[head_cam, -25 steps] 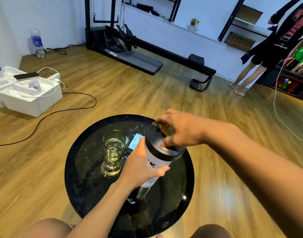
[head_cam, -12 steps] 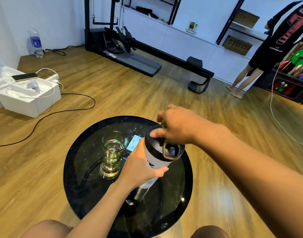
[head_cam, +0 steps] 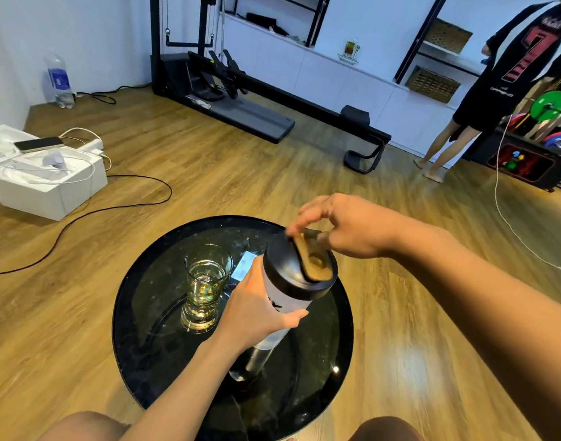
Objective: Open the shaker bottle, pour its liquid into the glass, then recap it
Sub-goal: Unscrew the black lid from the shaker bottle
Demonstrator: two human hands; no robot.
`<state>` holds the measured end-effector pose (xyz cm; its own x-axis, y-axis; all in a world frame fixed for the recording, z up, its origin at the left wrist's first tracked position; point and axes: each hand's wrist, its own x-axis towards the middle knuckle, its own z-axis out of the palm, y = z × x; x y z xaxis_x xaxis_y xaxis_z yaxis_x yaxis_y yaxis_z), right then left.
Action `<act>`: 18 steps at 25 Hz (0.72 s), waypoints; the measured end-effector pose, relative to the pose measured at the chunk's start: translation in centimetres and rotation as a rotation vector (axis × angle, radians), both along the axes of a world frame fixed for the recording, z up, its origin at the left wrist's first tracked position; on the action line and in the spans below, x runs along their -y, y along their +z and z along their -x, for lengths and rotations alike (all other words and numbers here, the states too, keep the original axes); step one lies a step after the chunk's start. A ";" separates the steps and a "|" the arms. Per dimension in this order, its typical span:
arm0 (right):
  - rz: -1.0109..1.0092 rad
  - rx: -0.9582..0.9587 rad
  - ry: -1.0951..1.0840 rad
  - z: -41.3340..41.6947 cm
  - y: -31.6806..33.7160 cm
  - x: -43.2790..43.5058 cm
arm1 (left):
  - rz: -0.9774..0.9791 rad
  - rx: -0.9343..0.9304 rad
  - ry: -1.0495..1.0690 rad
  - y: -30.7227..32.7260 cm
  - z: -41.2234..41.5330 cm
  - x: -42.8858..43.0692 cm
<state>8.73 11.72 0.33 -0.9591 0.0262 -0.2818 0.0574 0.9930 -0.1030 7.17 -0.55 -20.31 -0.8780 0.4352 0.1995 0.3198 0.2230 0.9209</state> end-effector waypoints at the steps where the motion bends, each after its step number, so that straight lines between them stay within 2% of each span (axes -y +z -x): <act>1: -0.016 -0.022 -0.022 0.1 -0.3 -0.1 | 0.001 0.005 -0.001 0.0 0.1 0.0; 4: -0.139 0.058 -0.062 -0.1 -1.1 0.4 | 0.010 -0.002 0.001 0.1 0.1 0.1; 6: -0.074 0.095 0.007 0.0 -0.7 0.6 | 0.015 -0.010 0.008 0.1 0.0 0.1; 8: 0.002 0.044 0.019 -0.1 0.1 0.9 | 0.018 -0.004 0.012 0.1 0.1 0.0; 10: -0.028 -0.005 -0.043 0.1 -0.1 0.9 | 0.017 0.002 0.018 0.2 0.1 0.1; 12: -0.117 0.050 -0.068 0.1 -0.6 1.1 | 0.020 0.003 0.014 0.3 0.1 0.1; 15: -0.032 0.078 -0.005 0.2 -0.1 0.9 | 0.017 -0.010 0.005 0.3 0.0 0.1; 18: 0.042 -0.007 -0.036 0.1 -0.2 0.8 | 0.011 -0.015 0.004 0.4 0.0 0.1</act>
<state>8.63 10.87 0.09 -0.9598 0.0488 -0.2763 0.0919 0.9851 -0.1452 7.13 -0.68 -19.93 -0.8767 0.4337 0.2080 0.3327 0.2345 0.9134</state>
